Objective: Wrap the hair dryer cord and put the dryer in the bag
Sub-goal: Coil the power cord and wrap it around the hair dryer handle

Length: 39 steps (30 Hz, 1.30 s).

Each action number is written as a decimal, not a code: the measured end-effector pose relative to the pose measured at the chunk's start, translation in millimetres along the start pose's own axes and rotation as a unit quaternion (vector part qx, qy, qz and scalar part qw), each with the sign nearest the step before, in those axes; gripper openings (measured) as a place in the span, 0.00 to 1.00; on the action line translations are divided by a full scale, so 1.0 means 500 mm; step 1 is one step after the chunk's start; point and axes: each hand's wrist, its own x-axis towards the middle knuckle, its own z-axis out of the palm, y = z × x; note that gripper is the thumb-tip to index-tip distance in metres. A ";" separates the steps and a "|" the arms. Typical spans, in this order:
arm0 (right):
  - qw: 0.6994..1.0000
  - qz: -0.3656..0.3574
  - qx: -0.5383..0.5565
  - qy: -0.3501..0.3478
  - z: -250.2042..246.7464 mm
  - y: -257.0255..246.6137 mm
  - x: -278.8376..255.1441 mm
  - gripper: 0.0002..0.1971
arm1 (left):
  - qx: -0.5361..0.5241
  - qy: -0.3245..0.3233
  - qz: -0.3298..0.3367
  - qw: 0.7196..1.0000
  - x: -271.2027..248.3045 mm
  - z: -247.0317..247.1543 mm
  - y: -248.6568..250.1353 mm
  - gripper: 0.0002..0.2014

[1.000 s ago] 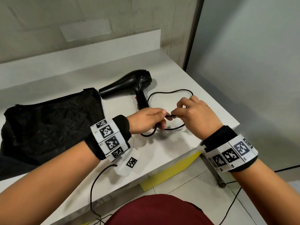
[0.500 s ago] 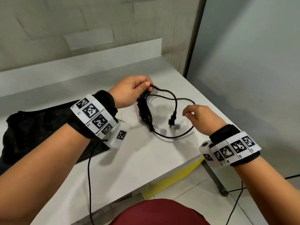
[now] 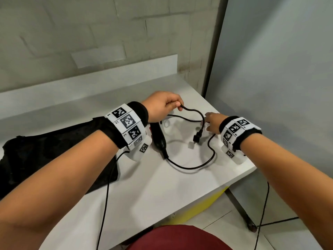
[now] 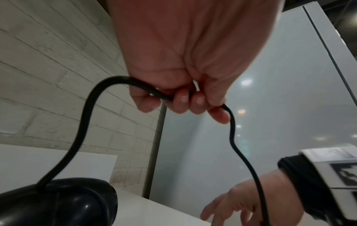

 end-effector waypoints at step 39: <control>0.985 0.172 0.013 0.006 0.022 0.092 0.000 0.17 | 0.164 -0.368 -0.032 0.915 -0.089 0.179 0.005 0.21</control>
